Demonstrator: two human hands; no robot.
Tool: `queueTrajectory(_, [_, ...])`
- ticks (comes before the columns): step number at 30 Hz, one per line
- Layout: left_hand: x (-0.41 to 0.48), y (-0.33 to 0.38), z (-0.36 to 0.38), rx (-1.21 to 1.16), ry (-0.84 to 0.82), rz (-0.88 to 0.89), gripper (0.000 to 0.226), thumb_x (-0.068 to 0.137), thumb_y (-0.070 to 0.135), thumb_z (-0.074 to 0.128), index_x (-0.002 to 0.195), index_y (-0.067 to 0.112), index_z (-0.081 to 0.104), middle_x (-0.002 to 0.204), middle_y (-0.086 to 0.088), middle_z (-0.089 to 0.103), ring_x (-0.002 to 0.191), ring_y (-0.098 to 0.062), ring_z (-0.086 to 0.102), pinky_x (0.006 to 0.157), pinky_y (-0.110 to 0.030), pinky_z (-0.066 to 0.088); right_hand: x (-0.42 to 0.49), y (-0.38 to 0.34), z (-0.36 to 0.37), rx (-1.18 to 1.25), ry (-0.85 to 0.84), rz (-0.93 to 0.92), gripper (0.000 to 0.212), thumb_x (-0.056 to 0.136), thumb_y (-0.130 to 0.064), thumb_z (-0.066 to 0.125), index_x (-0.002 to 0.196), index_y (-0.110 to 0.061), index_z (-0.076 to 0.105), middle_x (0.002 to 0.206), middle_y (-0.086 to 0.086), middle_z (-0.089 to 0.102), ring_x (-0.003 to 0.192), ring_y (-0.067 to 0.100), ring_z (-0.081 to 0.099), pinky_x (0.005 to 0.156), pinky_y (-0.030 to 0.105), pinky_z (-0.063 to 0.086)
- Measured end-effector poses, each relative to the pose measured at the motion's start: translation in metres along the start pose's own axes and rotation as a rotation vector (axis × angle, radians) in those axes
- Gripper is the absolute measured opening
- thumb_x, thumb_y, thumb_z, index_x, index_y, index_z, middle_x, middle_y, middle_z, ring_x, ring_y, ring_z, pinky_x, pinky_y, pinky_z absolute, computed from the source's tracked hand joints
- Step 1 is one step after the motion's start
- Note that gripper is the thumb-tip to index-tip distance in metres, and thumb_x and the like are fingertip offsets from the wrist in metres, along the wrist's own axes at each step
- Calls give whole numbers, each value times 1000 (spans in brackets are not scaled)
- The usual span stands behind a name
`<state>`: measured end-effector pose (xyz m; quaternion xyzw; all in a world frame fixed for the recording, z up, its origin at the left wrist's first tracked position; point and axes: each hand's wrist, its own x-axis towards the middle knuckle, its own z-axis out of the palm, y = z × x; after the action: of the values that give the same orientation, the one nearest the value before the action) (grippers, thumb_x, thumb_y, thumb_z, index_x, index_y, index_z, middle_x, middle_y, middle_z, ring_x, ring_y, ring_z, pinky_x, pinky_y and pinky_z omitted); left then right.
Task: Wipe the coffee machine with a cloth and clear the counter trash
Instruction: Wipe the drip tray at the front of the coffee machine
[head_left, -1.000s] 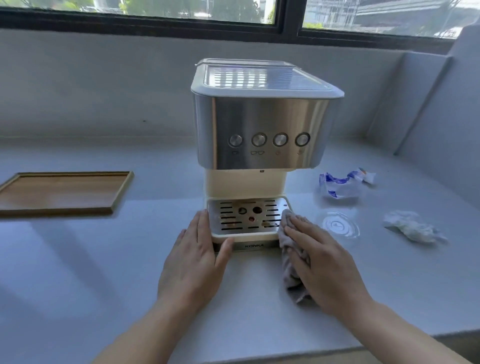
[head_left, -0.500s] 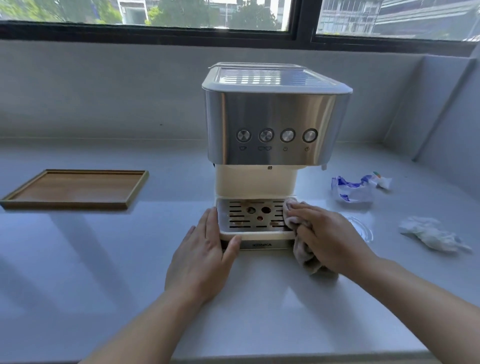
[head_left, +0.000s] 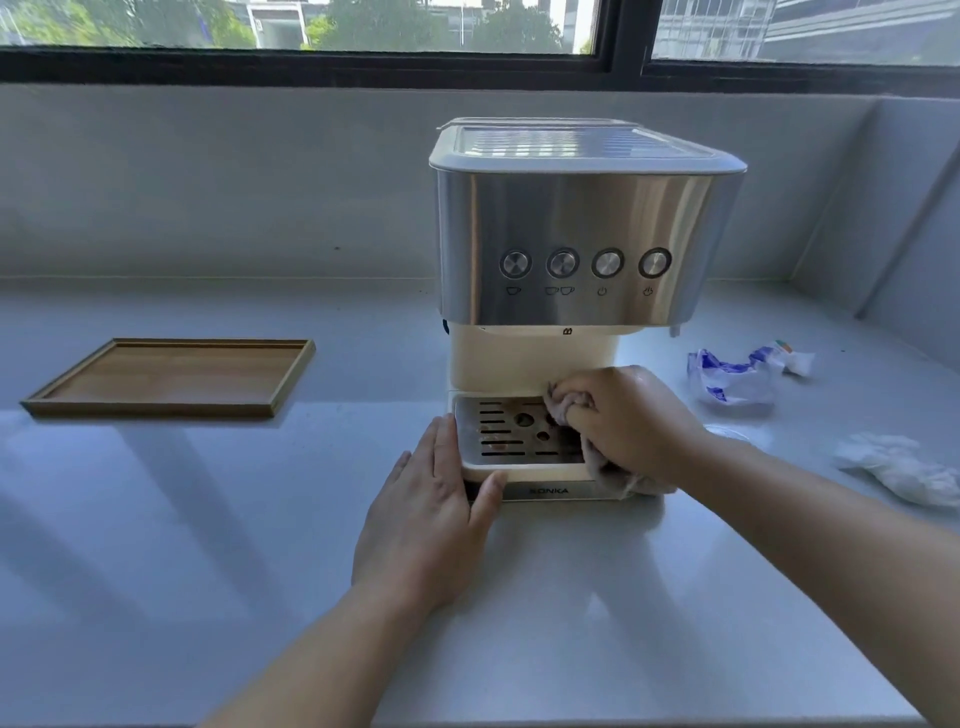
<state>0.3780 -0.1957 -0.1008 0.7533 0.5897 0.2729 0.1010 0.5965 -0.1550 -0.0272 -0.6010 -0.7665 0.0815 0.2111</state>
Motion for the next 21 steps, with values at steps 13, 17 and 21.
queueTrajectory(13, [0,-2,0,13,1,2,75,90,69,18,153,30,3,162,11,16,145,-4,15,119,-34,24,-1,4,-14,-27,-54,-165,22,87,-8,45,75,-20,60,61,0,61,47,16,56,57,34,53])
queueTrajectory(17, [0,-1,-1,5,-6,-4,76,91,69,19,153,29,3,162,9,17,146,-6,16,120,-34,23,-35,3,2,-12,76,-176,15,85,-8,50,91,-17,61,85,-1,65,82,16,60,67,27,48])
queueTrajectory(21, [1,-2,-2,9,-16,-3,76,90,69,19,153,30,2,162,9,17,146,-6,15,120,-35,23,-32,13,2,-47,96,-161,21,96,-26,54,114,-22,64,114,-10,68,106,13,56,84,28,48])
